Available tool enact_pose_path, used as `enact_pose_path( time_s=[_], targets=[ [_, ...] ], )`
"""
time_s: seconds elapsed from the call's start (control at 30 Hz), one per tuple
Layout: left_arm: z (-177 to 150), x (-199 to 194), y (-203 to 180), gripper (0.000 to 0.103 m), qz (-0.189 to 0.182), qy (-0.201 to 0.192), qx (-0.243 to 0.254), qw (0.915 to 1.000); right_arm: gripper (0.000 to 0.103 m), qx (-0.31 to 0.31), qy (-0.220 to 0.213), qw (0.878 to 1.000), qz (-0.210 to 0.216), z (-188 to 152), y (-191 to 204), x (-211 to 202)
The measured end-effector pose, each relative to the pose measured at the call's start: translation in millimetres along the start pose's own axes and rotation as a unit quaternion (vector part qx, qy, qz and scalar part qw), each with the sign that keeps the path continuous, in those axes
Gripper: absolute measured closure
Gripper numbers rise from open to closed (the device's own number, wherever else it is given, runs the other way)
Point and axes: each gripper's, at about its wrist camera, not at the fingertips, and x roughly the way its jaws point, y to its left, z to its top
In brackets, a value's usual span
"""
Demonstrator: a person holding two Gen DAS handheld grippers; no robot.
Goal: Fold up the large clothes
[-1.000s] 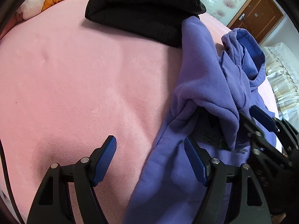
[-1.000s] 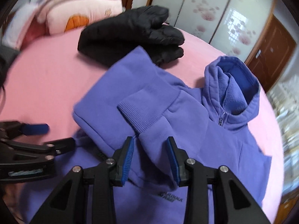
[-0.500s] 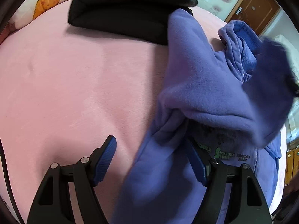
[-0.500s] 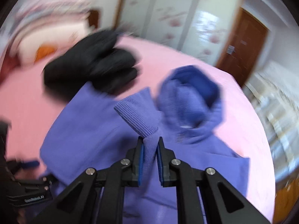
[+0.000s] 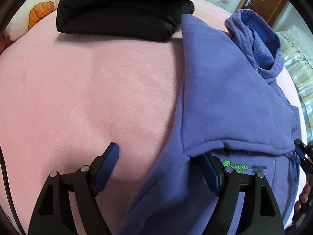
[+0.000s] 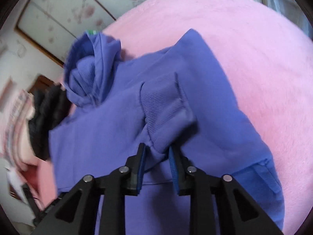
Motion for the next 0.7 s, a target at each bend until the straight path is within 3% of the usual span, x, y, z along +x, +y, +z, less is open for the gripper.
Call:
enact_pose_path(
  time_s=[0.13, 0.23, 0.37, 0.47, 0.67, 0.7],
  targets=[
    [-1.8, -21.5, 2.9, 0.025, -0.055, 0.006, 0.016, 0.9984, 0.077, -0.015, -0.024, 1.000, 0.003, 9.0, -0.5, -18.2],
    [3.9, -40.9, -0.3, 0.025, -0.076, -0.017, 0.027, 0.9966, 0.077, -0.028, -0.031, 0.999, -0.009, 21.4, 1.6, -21.7],
    [27.7, -37.9, -11.0, 0.024, -0.046, -0.042, 0.035, 0.9974, 0.077, -0.055, -0.021, 0.997, -0.040, 39.0, 3.0, -9.1],
    [54.3, -13.4, -21.0, 0.024, -0.025, -0.047, 0.031, 0.9981, 0.077, -0.067, -0.011, 0.997, -0.048, 44.0, 3.9, 2.9],
    [91.6, 31.5, -30.3, 0.025, -0.038, -0.036, 0.004, 0.9986, 0.075, -0.104, -0.002, 0.992, -0.075, 48.6, 13.9, 21.2],
    [94.8, 34.6, -32.6, 0.041, -0.038, -0.042, 0.007, 0.9984, 0.075, -0.115, -0.005, 0.990, -0.080, 48.1, 16.9, 22.8]
  ],
)
